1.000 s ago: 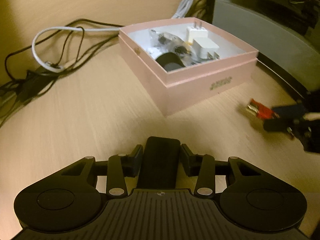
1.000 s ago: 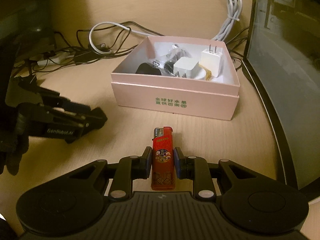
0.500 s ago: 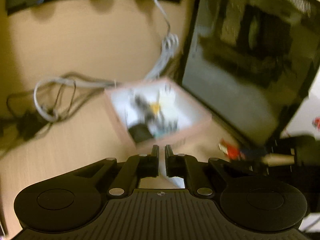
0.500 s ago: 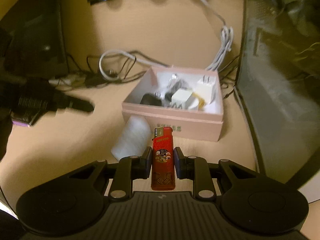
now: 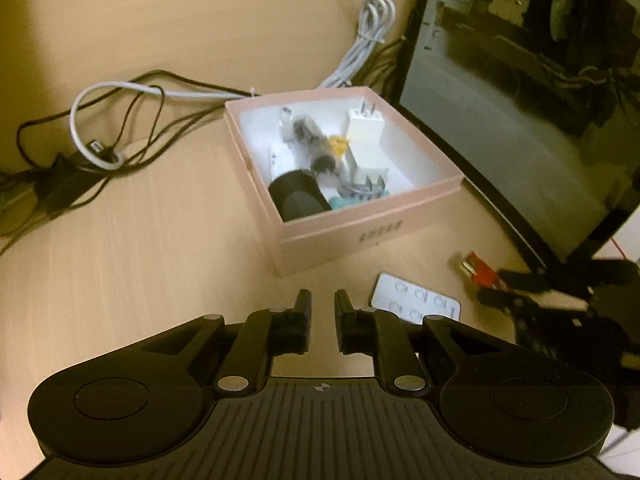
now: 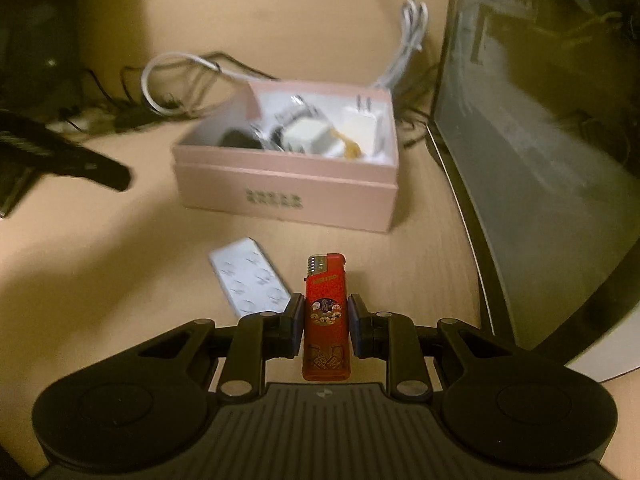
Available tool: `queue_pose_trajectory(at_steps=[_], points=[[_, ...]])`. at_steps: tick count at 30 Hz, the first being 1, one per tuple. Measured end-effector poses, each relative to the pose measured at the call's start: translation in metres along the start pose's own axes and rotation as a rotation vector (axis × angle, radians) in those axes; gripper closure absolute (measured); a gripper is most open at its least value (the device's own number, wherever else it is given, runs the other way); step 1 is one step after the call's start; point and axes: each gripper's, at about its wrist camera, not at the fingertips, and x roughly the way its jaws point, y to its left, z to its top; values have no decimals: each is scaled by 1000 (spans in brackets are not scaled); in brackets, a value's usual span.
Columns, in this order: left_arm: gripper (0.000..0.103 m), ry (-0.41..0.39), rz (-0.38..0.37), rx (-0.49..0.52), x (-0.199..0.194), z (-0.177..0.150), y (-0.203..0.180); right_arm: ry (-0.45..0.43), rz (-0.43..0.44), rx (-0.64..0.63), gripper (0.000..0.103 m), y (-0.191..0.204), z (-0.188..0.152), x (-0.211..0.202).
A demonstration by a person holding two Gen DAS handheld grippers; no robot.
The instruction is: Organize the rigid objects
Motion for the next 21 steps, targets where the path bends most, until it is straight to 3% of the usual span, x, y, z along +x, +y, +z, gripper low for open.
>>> queue_pose_trajectory(at_steps=[4,7,13,16,18,21], points=[[88,8,7,-8,-4,-6,1,20,-24,23,80,-8,4,14],[88,20,26,-31,-3,-16,8,-35,-2,25,72,-7,11,7],[87,140,86,5,10,-51,17,-36,149,35,72,10,21,18],[86,170,127,37,9,-64,20,11,193,99,72,15,20,33],[85,173,139,55,6,-71,21,48,261,165,67,17,17,39],[85,182,131,64,5,-72,19,72,376,175,67,25,15,31]])
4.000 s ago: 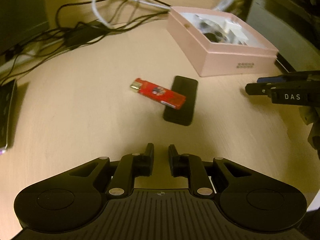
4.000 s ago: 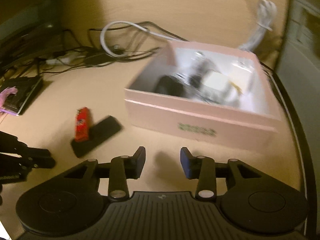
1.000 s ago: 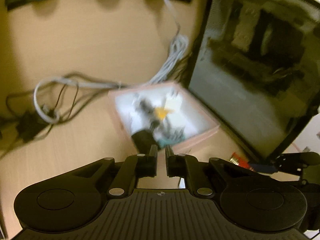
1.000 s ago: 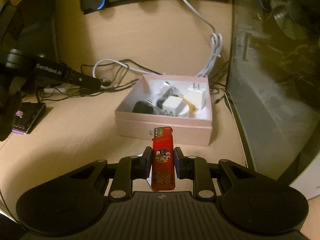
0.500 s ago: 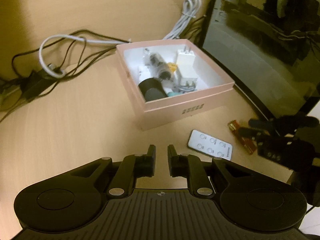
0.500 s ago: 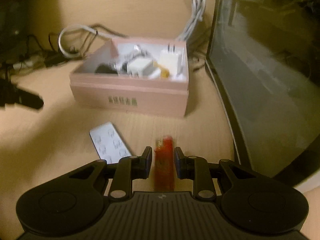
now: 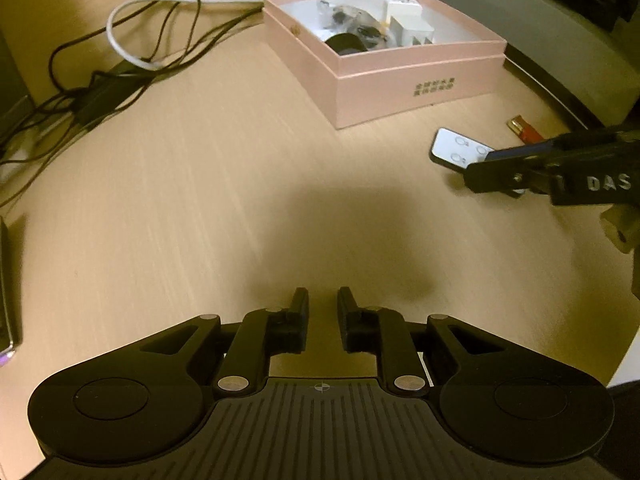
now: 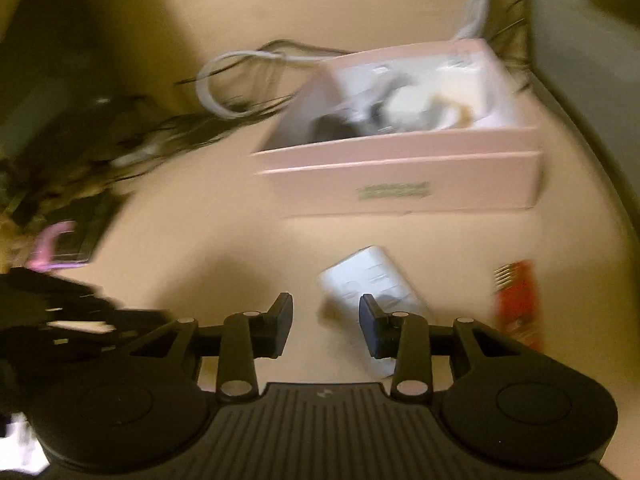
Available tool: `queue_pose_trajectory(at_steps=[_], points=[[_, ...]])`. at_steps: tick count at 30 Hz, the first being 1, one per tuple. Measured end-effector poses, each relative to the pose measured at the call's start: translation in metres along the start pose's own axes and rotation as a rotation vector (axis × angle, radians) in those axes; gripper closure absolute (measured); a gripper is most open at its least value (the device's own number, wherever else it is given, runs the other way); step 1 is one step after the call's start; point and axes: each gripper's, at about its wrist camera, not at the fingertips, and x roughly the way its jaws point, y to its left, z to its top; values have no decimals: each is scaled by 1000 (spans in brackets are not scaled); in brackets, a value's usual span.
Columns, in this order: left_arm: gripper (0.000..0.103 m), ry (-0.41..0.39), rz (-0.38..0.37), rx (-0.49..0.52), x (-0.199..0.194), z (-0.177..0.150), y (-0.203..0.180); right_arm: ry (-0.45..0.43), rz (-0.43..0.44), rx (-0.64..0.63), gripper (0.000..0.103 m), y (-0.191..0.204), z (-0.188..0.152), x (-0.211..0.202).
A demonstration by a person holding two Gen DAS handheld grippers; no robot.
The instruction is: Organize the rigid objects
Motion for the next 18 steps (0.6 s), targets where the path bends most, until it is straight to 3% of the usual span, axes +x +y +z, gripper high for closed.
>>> queue_pose_trajectory(at_steps=[2,7,11,12,16,18], points=[[85,-6,-7,4,0,1,-5,-25,-27,-43,67,7,-5,-10],[80,-17,-53,19,6,9,-31,-111,-217,-173,63,7,-20,-40],[22,10,-127,22,15,21,-54,-108,-262,-131,62,-12,-29,-56],[15,14,-150,-5,18,24,-57,-104,-262,-125,62,-16,-30,-57],[24,-13,-282,-266,23,43,-55,-99,-279,-119,62,-23,-34,-59],[24,-15,-291,-361,29,58,-60,-107,-296,-134,62,-25,-38,-62]])
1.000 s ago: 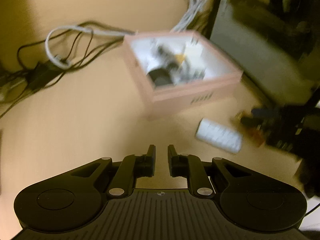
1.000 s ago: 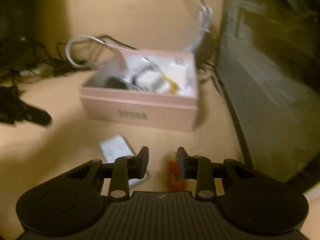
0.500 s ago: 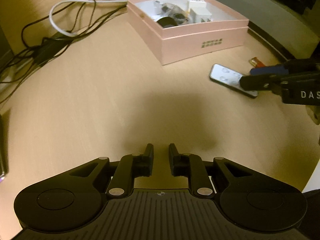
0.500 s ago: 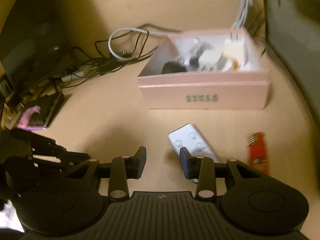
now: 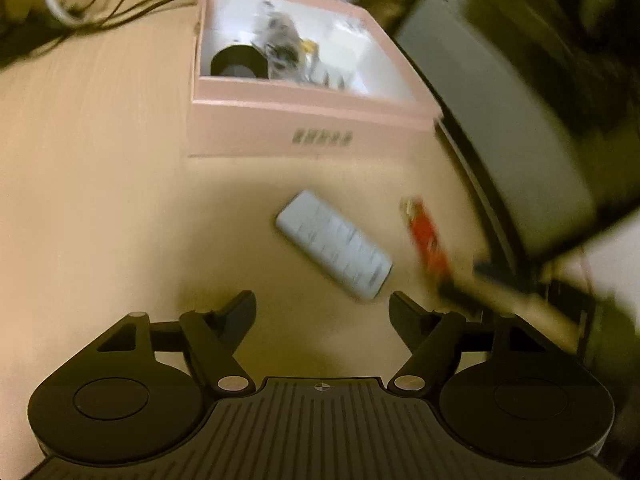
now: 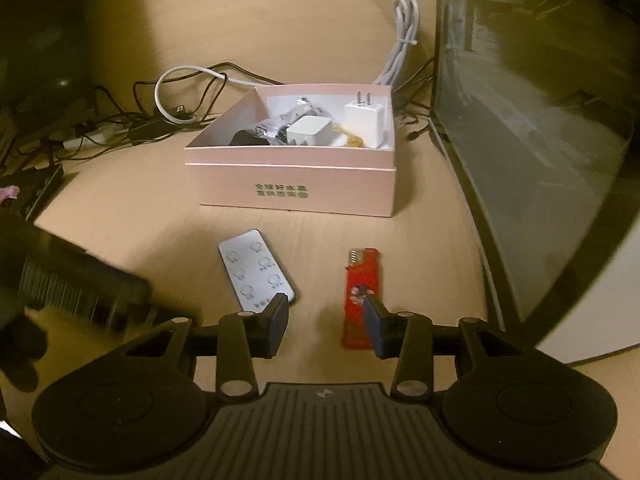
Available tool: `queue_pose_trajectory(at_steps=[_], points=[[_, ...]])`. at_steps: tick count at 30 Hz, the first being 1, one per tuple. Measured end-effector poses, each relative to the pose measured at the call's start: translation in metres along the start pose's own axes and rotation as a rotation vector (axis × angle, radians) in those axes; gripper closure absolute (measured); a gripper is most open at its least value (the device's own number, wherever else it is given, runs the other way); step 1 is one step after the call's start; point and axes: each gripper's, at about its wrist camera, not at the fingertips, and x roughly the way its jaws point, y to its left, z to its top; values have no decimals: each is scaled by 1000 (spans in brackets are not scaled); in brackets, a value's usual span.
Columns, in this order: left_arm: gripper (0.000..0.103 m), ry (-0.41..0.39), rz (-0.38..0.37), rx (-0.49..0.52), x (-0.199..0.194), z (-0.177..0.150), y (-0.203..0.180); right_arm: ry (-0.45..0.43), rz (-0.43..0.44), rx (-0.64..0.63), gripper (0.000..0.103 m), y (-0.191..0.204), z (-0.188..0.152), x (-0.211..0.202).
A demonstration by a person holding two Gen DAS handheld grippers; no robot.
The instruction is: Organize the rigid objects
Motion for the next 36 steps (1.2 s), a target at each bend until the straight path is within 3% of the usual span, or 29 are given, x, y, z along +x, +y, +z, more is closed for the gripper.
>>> queue_pose_trajectory(at_steps=[2,5,10,15,16,18,19,22,25,28,33,36], points=[[24,8,13,-33,14,9,-12,-6,-21,-15,62,-1,-4,-3],[25,-38,103,30,30,20,-35,-9,-37,-11,62,-6,-14,-10],[24,-56,193,224,44,22,-55,-16,-54,28,62,-12,-27,-16],[36,-97,224,417,41,4,-57,-27,-45,44,62,-10,-26,-5],[38,-96,216,418,39,4,-54,-29,-45,40,62,-9,-24,-2],[56,-91,224,410,35,10,-47,-30,-47,34,62,-7,-17,6],[59,-79,228,402,35,12,-43,-27,-47,30,62,-7,-13,11],[59,-18,233,397,23,15,-29,-29,-60,23,62,-6,-1,23],[59,-10,202,265,14,21,-14,-34,-50,44,54,-8,11,30],[59,-44,196,169,15,29,-10,-39,-55,50,52,-8,20,38],[59,-87,246,308,22,19,-23,-24,-54,29,52,-7,20,44],[59,-153,230,403,25,8,-24,12,-43,54,52,-13,17,53]])
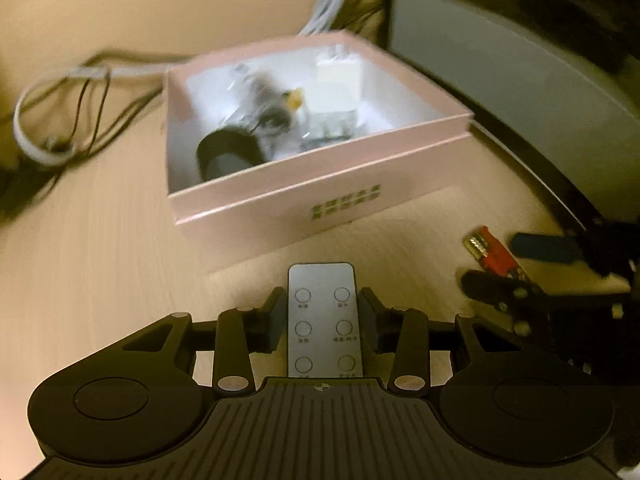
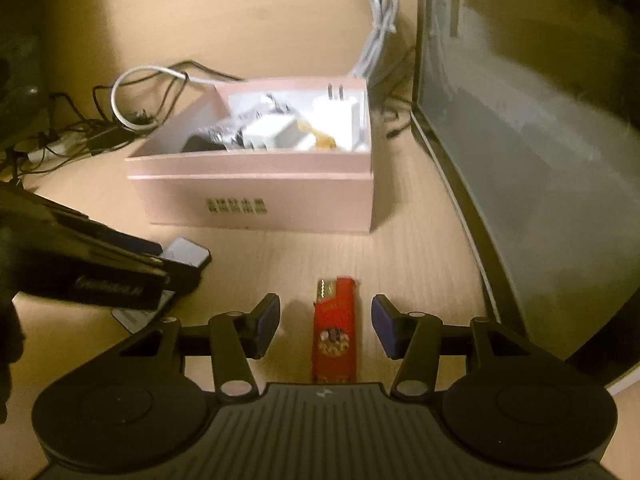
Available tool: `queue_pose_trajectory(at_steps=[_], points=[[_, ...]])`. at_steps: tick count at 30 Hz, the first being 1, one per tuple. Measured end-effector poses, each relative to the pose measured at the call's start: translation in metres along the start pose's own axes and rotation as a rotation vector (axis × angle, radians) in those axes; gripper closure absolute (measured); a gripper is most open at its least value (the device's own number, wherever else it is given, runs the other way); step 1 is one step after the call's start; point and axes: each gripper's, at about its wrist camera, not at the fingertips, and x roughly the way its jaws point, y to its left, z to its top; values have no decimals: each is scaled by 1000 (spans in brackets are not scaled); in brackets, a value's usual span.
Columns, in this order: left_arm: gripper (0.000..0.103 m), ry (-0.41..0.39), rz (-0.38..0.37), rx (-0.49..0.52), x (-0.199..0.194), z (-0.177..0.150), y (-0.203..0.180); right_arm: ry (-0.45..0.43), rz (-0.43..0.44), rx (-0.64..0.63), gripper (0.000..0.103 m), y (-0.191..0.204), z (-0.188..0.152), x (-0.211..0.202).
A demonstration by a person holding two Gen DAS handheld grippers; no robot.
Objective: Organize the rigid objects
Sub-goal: 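Grasp the white remote with the left gripper while the right regrasps the red lighter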
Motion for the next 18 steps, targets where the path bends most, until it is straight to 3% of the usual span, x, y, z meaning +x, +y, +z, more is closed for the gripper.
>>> queue_pose_trajectory(at_steps=[2,6,7,8,11,18], points=[[59,-46,-20,30,-1,-6,1,-4,7,7,52,-1,0,3],[60,-48,-50,18,-8,-11,7,-4,23,-20,56,3,5,11],[60,-41,-58,20,-11,-12,9,1,21,-41,73,6,6,11],[60,-35,-66,24,-13,-12,11,12,27,-66,79,10,7,11],[60,-16,-104,30,-18,-18,16,37,77,-72,79,13,11,6],[60,-37,-196,4,-51,-21,27,6,81,-90,79,13,20,-29]])
